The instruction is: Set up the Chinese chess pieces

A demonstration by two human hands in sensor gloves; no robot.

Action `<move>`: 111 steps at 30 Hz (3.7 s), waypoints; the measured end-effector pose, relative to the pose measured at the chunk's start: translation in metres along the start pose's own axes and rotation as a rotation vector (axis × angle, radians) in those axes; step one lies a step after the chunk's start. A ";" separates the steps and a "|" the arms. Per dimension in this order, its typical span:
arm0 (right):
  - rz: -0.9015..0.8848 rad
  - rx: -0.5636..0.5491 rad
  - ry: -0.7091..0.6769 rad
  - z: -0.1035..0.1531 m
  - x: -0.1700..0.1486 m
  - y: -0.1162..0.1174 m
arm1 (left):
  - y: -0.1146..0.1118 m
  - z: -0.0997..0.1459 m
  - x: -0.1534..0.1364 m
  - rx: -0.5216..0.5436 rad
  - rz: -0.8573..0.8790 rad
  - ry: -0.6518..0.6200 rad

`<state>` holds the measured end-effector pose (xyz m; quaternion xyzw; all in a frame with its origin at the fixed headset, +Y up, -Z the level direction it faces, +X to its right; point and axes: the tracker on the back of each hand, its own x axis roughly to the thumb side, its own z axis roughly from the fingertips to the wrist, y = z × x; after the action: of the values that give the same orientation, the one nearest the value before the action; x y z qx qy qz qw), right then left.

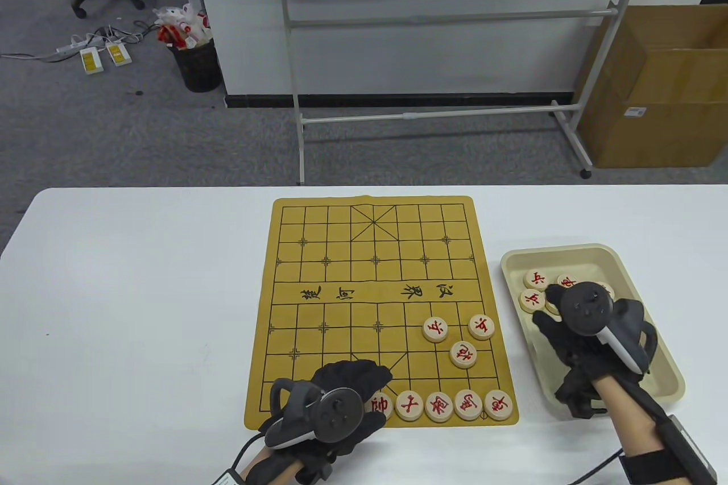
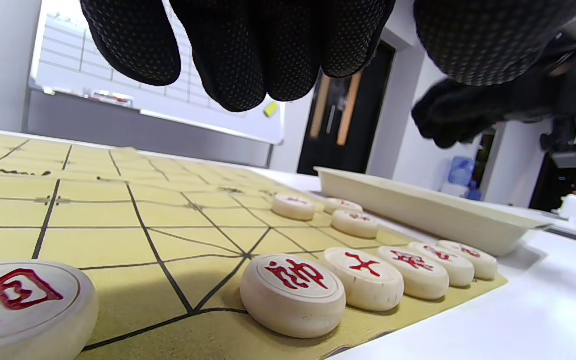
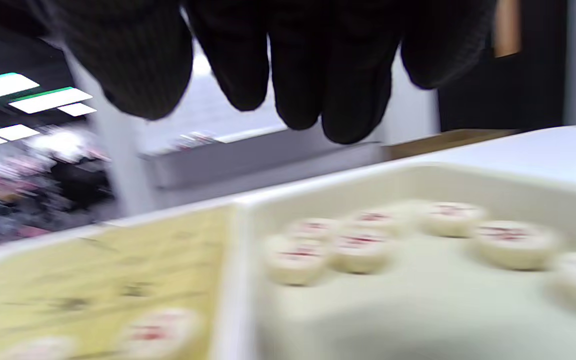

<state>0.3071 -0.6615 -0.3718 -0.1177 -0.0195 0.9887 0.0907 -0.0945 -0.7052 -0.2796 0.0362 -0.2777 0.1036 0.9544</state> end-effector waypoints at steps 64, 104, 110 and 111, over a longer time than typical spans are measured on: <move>-0.458 0.435 -0.724 0.127 0.136 0.040 | 0.025 0.020 0.037 0.322 0.191 -0.208; -0.301 0.060 -0.786 0.154 0.121 0.044 | -0.016 -0.009 -0.084 -0.488 -0.429 0.331; -0.294 0.049 -0.790 0.154 0.121 0.044 | -0.030 -0.008 -0.086 -0.578 -0.440 0.313; -0.294 0.047 -0.790 0.154 0.121 0.044 | -0.032 -0.008 -0.085 -0.587 -0.450 0.316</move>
<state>0.1475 -0.6854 -0.2521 0.2764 -0.0465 0.9346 0.2188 -0.1531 -0.7503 -0.3328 -0.1944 -0.1304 -0.1873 0.9540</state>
